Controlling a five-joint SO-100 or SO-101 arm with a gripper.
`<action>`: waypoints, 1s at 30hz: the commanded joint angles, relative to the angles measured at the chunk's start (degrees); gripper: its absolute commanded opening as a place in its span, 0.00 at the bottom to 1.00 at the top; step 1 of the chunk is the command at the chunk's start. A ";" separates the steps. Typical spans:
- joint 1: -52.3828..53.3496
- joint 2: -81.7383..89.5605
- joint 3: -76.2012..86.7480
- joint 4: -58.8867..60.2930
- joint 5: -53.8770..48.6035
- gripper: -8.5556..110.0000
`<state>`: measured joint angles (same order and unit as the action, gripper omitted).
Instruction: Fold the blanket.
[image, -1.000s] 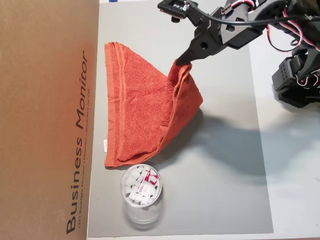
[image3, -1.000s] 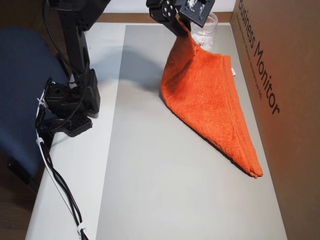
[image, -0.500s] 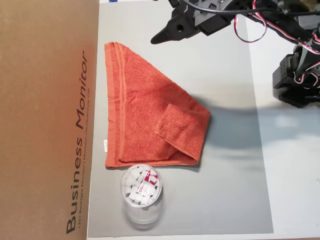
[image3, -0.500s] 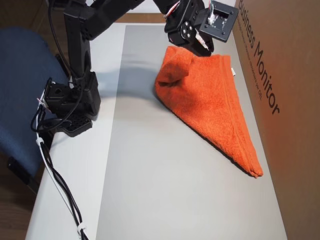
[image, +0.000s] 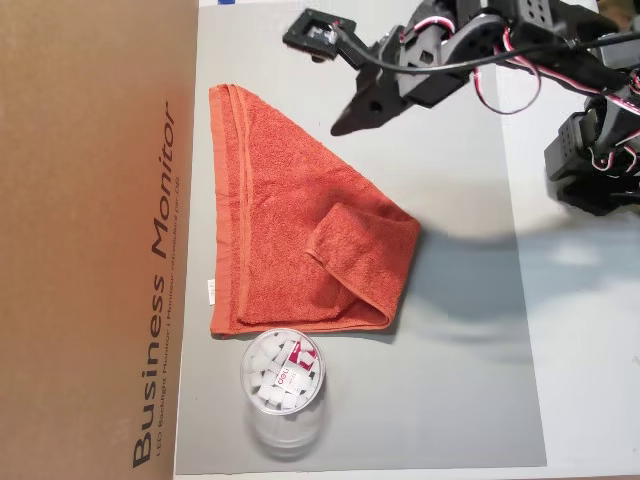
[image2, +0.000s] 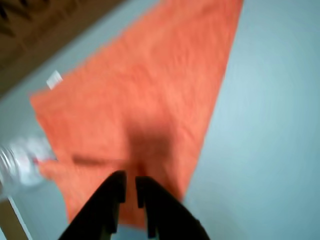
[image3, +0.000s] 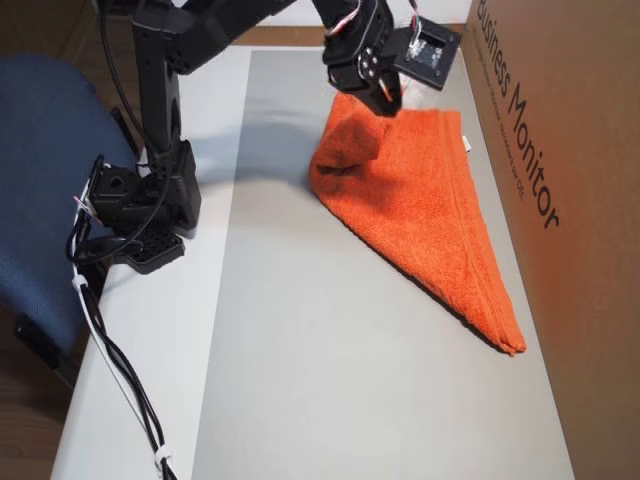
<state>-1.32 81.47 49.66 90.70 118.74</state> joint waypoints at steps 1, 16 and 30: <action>-3.60 6.50 2.37 4.83 -2.90 0.11; -7.29 11.60 5.89 -6.33 -47.90 0.14; -8.00 8.09 11.78 -18.46 -55.46 0.15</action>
<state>-8.88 89.21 61.08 73.39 63.46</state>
